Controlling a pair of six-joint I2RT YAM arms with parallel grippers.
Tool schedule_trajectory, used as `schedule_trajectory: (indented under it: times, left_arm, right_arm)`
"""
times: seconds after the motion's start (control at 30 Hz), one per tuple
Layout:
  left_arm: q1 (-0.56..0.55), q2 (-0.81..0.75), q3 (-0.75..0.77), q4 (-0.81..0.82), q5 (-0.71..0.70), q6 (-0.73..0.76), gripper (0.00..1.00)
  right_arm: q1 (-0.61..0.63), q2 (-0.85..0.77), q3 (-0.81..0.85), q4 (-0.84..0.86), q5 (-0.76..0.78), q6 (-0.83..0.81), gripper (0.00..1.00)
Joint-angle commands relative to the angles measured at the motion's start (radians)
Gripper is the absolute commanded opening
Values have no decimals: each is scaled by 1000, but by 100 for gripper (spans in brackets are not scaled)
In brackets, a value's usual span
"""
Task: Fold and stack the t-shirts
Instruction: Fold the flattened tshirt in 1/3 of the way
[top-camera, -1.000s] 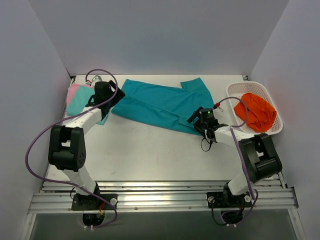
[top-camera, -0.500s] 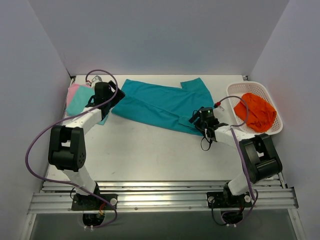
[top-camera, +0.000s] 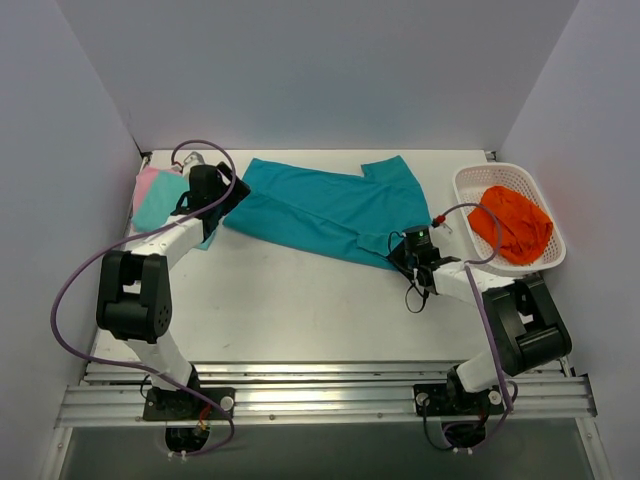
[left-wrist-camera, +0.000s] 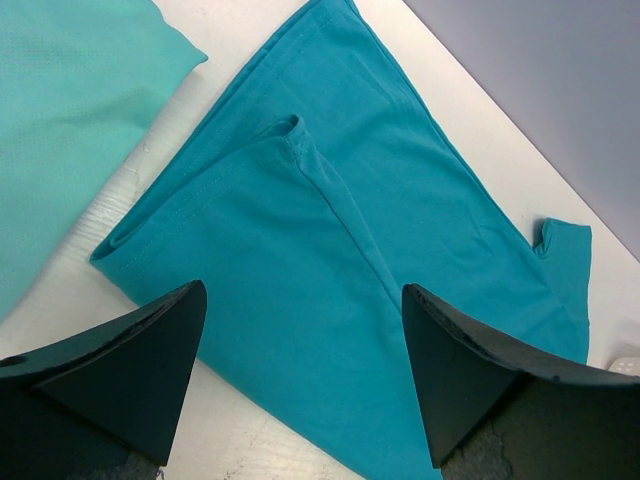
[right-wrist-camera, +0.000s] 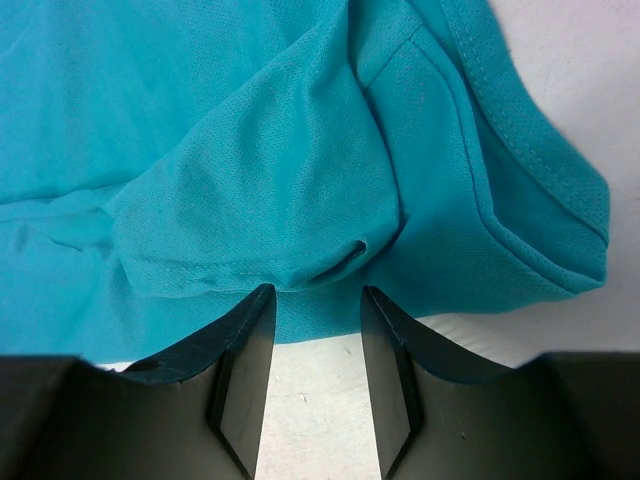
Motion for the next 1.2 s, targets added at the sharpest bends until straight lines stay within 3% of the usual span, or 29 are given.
schedule_trajectory:
  times: [0.0,0.57,0.97,1.17]
  left_arm:
    - [7,-17,-2,50,11,12,88]
    - [13,-42,-15,47,5,21,88]
    - [18,-34,-17,52,2,22,88]
    - [18,-25,-12,53,2,22,88]
  right_arm:
    - [-6,-15,9,13,34,4,35]
    - [-43,79,86,8,43,-30,32]
    - [-61,99,104,8,19,-47,3]
    - [-63,58,130,-28,19,-48,0]
